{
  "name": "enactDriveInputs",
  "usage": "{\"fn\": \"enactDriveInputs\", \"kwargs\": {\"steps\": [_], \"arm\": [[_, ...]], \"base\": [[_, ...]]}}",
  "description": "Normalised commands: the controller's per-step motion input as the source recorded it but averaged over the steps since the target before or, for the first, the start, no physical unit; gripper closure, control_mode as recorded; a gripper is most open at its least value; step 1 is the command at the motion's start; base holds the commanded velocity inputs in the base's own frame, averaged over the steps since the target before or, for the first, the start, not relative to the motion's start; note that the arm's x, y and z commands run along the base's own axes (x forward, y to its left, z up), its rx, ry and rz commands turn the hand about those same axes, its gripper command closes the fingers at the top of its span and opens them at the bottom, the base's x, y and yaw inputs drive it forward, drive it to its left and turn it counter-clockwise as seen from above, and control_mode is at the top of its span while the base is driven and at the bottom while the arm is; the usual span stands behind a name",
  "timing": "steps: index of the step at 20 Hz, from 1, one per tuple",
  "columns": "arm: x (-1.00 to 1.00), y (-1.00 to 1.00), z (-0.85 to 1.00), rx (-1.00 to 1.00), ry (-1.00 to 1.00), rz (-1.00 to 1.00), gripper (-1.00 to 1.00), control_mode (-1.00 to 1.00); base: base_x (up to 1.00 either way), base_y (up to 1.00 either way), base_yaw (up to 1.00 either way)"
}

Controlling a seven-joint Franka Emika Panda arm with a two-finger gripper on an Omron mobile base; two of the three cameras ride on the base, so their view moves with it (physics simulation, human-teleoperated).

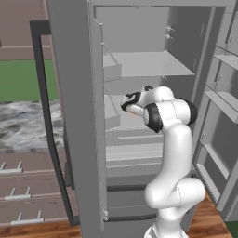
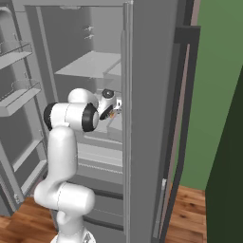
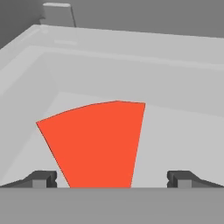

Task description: Take the cheese, fish, and garlic from the fridge and place them on the plate on the dining counter to create an appetizer plate.

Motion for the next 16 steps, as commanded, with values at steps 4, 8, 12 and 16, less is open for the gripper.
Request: {"fn": "enactDriveInputs", "kwargs": {"steps": [4, 8, 12, 16], "arm": [[0.18, 0.24, -0.62, -0.01, 0.0, 0.1, -1.0, -1.0], [0.13, 0.21, -0.65, -0.01, 0.01, 0.1, -1.0, -1.0], [0.05, 0.25, -0.77, -0.04, 0.02, 0.08, 1.0, -1.0], [0.0, 0.34, -0.87, -0.08, 0.0, 0.06, 1.0, -1.0]], "base": [[0.0, 0.0, 0.0], [0.0, 0.0, 0.0], [0.0, 0.0, 0.0], [0.0, 0.0, 0.0]]}}
